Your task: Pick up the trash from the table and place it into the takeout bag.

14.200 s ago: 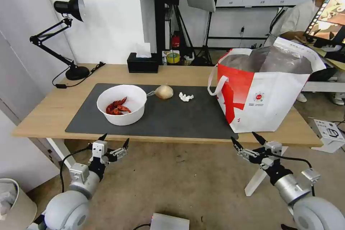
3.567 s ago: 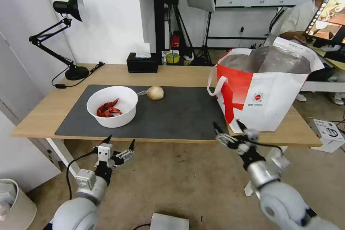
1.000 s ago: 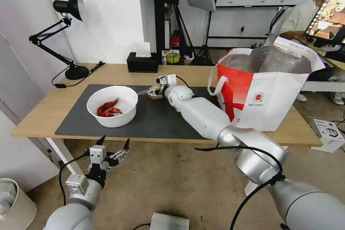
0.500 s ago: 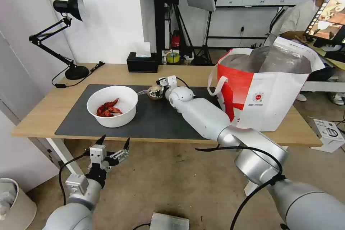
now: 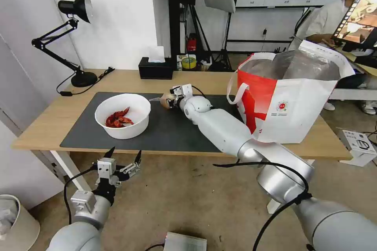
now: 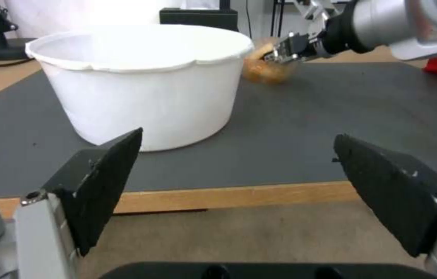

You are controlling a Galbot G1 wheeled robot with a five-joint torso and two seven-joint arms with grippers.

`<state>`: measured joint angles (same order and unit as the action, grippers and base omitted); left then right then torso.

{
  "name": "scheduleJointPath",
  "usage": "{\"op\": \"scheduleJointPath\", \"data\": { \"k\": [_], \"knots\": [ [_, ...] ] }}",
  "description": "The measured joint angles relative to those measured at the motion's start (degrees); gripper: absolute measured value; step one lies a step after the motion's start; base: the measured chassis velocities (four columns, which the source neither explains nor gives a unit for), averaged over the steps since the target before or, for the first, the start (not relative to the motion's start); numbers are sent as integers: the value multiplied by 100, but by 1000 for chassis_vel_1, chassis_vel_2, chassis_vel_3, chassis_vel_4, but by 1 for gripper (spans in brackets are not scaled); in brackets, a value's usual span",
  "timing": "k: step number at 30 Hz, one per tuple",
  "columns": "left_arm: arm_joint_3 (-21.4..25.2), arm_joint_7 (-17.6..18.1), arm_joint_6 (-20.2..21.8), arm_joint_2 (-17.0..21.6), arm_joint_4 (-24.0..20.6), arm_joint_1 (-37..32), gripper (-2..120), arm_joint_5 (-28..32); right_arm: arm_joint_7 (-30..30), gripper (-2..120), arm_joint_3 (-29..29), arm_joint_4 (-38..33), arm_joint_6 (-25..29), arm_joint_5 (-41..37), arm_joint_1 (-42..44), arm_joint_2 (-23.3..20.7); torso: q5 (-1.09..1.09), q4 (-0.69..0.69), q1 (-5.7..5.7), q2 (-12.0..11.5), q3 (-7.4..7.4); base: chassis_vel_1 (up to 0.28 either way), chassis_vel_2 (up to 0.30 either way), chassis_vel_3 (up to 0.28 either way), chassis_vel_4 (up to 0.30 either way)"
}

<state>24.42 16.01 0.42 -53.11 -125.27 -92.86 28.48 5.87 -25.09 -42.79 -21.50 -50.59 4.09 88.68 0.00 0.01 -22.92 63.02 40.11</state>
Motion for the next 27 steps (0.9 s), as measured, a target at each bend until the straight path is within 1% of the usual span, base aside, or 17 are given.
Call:
{"op": "scheduleJointPath", "data": {
  "k": [1,3,4,6,7,8,9,11,12,13,15,16,19,20,22,24,27],
  "knots": [
    [-15,1,0,3,6,13,100,0,66,10,4,-187,-20,-66,31,-79,0,0,0,0,0,0,0,0,0],
    [-51,3,0,9,17,46,100,0,222,7,-1,-640,-50,-195,78,-297,0,0,0,0,0,0,0,0,0],
    [-51,3,0,9,17,46,100,0,222,7,-1,-640,-50,-195,78,-297,0,0,0,0,0,0,0,0,0],
    [-87,9,0,11,23,80,100,4,487,4,-25,-1371,-68,-290,153,-686,1,0,0,0,0,0,0,0,0],
    [-93,9,0,11,23,84,100,4,578,4,-25,-1584,-76,-309,178,-799,1,0,0,0,0,0,0,0,0],
    [-93,9,0,11,23,84,100,4,578,4,-25,-1584,-76,-309,178,-799,1,0,0,0,0,0,0,0,0],
    [-104,12,-1,11,22,84,100,6,808,4,5,-2192,-110,-367,257,-1113,1,-2,0,0,0,0,0,0,0],
    [-104,21,0,11,18,59,100,6,1088,4,101,-2939,-182,-463,371,-1463,2,-3,0,0,0,0,0,0,0],
    [-104,21,0,11,18,59,100,6,1088,4,101,-2939,-182,-463,371,-1463,2,-3,0,0,0,0,0,0,0],
    [-102,23,1,10,4,38,100,6,1333,4,193,-3588,-248,-561,438,-1742,2,-3,0,0,0,0,0,0,0],
    [-91,24,4,2,-26,10,100,3,1649,4,332,-4335,-348,-739,503,-2059,1,-2,1,1,-1,0,0,0,0],
    [-91,24,4,2,-26,10,100,3,1649,4,332,-4335,-348,-739,503,-2059,1,-2,1,1,-1,0,0,0,0],
    [61,24,14,-102,-146,-206,100,-56,2181,4,622,-5485,-582,-974,538,-2632,2,-2,1,1,-1,0,0,0,0],
    [61,24,14,-102,-146,-206,100,-56,2181,4,622,-5485,-582,-974,538,-2632,2,-2,1,1,-1,0,0,0,0],
    [200,26,15,-229,-229,-427,100,-133,2381,4,792,-5962,-727,-1033,487,-2971,3,-1,1,0,-1,0,0,0,0],
    [232,25,15,-264,-255,-479,100,-158,2420,4,835,-6056,-763,-1054,469,-3052,2,0,1,0,-1,0,0,0,0],
    [321,15,14,-414,-403,-708,100,-274,2756,4,1186,-6578,-1040,-1199,389,-3756,2,0,1,1,-1,0,0,0,0]
  ]
}}
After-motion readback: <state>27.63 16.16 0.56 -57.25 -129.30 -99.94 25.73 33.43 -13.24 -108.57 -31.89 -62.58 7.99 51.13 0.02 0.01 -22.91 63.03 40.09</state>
